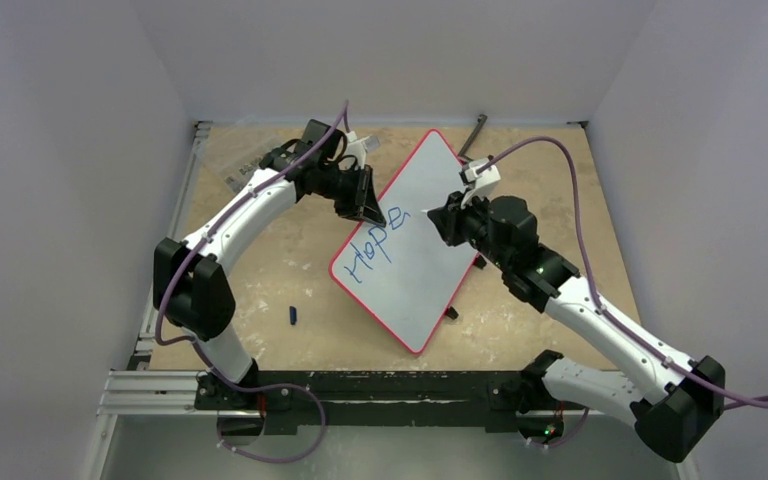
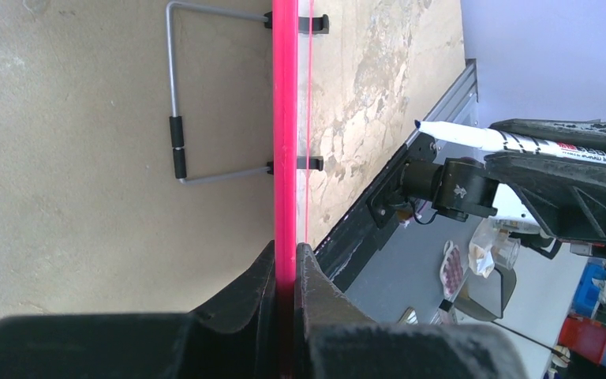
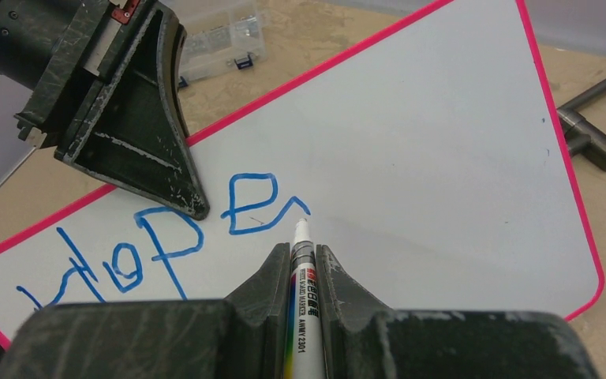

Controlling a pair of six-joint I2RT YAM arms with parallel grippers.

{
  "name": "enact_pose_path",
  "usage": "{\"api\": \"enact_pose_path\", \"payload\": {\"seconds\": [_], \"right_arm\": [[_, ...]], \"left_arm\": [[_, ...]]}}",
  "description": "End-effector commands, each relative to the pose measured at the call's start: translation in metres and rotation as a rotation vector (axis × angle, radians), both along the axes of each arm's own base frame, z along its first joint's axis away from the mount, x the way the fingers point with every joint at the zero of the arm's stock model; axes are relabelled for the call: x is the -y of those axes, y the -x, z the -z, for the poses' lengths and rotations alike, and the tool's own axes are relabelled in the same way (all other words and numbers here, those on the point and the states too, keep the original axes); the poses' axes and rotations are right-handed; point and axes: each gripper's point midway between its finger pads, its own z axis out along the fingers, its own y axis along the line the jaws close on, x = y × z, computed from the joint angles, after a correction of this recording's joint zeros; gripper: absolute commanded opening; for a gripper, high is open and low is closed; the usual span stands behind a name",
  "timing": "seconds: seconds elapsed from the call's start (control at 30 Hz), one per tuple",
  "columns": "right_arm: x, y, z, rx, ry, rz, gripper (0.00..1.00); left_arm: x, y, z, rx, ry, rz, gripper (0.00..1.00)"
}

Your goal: Write a sentence on the whiteboard

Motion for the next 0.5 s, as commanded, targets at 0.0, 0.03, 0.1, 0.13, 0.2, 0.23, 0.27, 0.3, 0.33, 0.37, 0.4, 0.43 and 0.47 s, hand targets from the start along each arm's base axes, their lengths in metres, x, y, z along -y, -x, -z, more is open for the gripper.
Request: {"api": "enact_pose_path", "payload": {"seconds": [0.0,0.03,0.1,0.13,0.2,0.23,0.27,0.3,0.33,0.37,0.4,0.43,0.47], "right_arm": [[0.0015,0.0073,-0.0071,0.022,-0.04,-0.014,0.0],[0.0022,0.0087,-0.0064,0.023,-0.039,-0.016,0.0],[0.005,0.01,-0.0066,0.03,-0.036,-0.011,0.0],[0.0066,0.0101,-0.0064,0.033,-0.031,-0.006,0.0],[0.009,0.0099,-0.0059,0.037,-0.025,0.003,0.0],[0.0095,0.0098,-0.0053,0.037,-0.023,0.005,0.0],[0.0099,0.0096,-0.005,0.039,-0.019,0.006,0.0],[0.01,0.009,-0.0047,0.04,-0.017,0.007,0.0],[0.0103,0.0078,-0.004,0.042,-0.011,0.01,0.0],[0.0102,0.0061,-0.0033,0.042,-0.006,0.013,0.0],[0.0101,0.0047,-0.0033,0.045,-0.001,0.016,0.0],[0.0097,0.0033,-0.0037,0.046,0.002,0.018,0.0],[0.0094,0.0017,-0.0043,0.048,0.007,0.019,0.0]], "left_arm": [[-0.0034,-0.0069,-0.03,0.127,0.03,-0.009,0.0],[-0.0034,-0.007,-0.0296,0.127,0.029,-0.01,0.0],[-0.0032,-0.0071,-0.0289,0.128,0.027,-0.009,0.0],[-0.0031,-0.0073,-0.0282,0.126,0.025,-0.01,0.0],[-0.0029,-0.0075,-0.0272,0.124,0.024,-0.009,0.0],[-0.0026,-0.0076,-0.0264,0.121,0.023,-0.008,0.0],[-0.0022,-0.0076,-0.0256,0.12,0.023,-0.007,0.0],[-0.0023,-0.0077,-0.0255,0.119,0.023,-0.007,0.0],[-0.0015,-0.0071,-0.0254,0.118,0.023,-0.004,0.0],[-0.0013,-0.0071,-0.0252,0.119,0.022,-0.004,0.0],[-0.0013,-0.0068,-0.0257,0.12,0.022,-0.003,0.0],[-0.0013,-0.0072,-0.0254,0.122,0.022,-0.003,0.0],[-0.0014,-0.0073,-0.0253,0.121,0.02,-0.004,0.0]]}}
